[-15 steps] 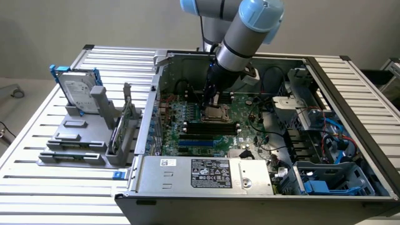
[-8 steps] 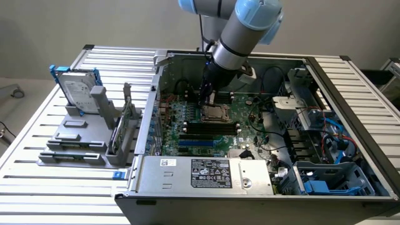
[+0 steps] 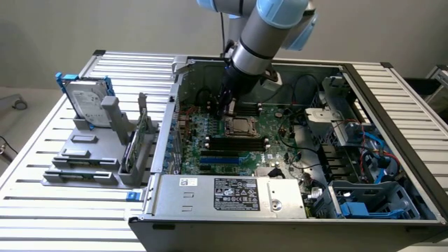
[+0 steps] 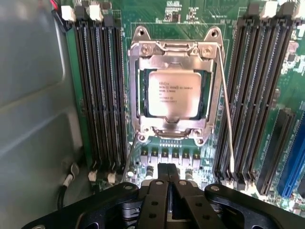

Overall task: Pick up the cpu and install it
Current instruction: 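Close the cpu cover, then install the first cpu locking lever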

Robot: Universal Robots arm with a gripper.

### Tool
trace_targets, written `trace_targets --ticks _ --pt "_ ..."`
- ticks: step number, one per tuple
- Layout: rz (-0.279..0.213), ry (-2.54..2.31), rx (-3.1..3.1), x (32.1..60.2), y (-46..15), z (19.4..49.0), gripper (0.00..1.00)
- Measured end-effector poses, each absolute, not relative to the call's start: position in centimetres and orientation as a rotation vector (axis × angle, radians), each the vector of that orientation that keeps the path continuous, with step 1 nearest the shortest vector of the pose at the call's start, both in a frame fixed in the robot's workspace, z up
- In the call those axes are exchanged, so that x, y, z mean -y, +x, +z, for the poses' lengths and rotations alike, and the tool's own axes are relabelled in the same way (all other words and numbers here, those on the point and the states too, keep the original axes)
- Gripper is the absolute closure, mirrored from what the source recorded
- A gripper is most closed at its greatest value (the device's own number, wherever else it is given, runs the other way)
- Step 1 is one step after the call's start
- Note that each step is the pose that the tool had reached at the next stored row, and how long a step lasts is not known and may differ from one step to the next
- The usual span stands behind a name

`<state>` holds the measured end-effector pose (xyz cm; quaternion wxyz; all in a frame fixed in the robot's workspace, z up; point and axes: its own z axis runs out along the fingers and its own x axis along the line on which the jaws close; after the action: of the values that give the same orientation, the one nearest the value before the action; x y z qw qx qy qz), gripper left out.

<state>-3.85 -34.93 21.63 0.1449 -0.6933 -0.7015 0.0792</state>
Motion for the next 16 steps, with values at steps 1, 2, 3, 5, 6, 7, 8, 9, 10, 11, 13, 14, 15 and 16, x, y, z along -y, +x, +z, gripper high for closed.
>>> trace_targets --ticks 1,2,3,5,6,7,8,9,10,11,13,14,15,16 --pt "0.228 -1.997 2.021 34.98 -3.94 21.77 0.89" --pt "0.228 -1.997 2.021 35.02 -4.0 21.92 0.89" --pt "0.228 -1.997 2.021 35.08 -4.04 22.07 0.89" --pt "0.228 -1.997 2.021 35.11 -4.05 22.15 0.89" --pt "0.228 -1.997 2.021 35.11 -4.05 22.15 0.89" --pt "0.227 -1.997 2.021 35.11 -4.05 22.15 0.89" --pt "0.228 -1.997 2.021 35.12 -4.05 22.16 0.89" --pt "0.228 -1.997 2.021 35.12 -4.05 22.16 0.89" --pt "0.228 -1.997 2.021 35.12 -4.05 22.16 0.89" --pt "0.228 -1.997 2.021 35.12 -4.05 22.16 0.89" --pt "0.228 -1.997 2.021 35.12 -4.05 22.16 0.89" --pt "0.228 -1.997 2.021 35.12 -4.05 22.16 0.89" --pt "0.228 -1.997 2.021 35.12 -4.05 22.16 0.89" --pt "0.228 -1.997 2.021 35.12 -4.05 22.16 0.89"
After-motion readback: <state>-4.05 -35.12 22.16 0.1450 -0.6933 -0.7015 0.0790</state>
